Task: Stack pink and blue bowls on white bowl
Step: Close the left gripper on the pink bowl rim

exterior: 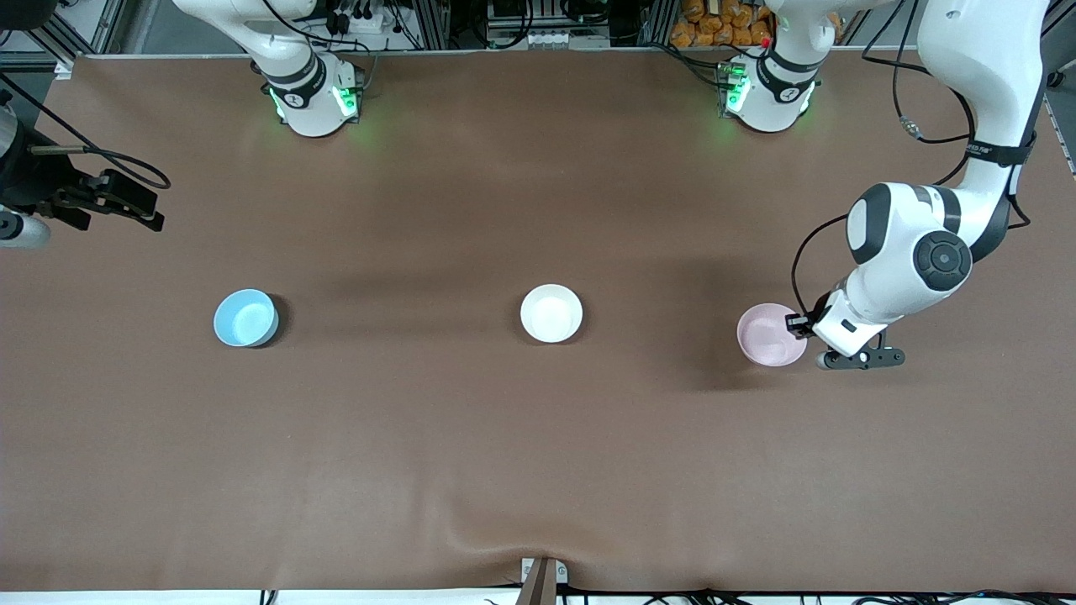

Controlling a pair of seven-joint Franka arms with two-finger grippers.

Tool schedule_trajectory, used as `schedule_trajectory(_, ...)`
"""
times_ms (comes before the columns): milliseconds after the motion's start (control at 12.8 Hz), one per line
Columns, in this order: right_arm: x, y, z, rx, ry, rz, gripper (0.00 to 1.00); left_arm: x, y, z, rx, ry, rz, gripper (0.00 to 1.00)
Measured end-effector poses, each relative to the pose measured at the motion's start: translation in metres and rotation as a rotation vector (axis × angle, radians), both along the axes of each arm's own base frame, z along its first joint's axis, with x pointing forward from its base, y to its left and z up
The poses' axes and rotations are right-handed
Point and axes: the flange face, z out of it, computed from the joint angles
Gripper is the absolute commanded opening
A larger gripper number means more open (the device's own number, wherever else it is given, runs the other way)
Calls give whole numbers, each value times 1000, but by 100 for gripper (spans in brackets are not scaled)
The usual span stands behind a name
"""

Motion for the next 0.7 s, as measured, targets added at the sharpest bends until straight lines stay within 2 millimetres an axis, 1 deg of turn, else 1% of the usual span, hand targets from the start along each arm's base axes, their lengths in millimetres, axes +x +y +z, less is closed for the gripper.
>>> schedule_trajectory(156, 0, 0, 0, 0, 0, 0, 100, -2, -10, 8, -2, 7, -18, 0)
schedule_trajectory(234, 0, 0, 0, 0, 0, 0, 100, -2, -14, 15, -6, 8, -21, 0)
schedule_trajectory(546, 0, 0, 0, 0, 0, 0, 100, 8, -34, 54, -64, 17, -6, 0)
schedule_trajectory(703, 0, 0, 0, 0, 0, 0, 100, 13, -39, 68, -67, 19, -15, 0)
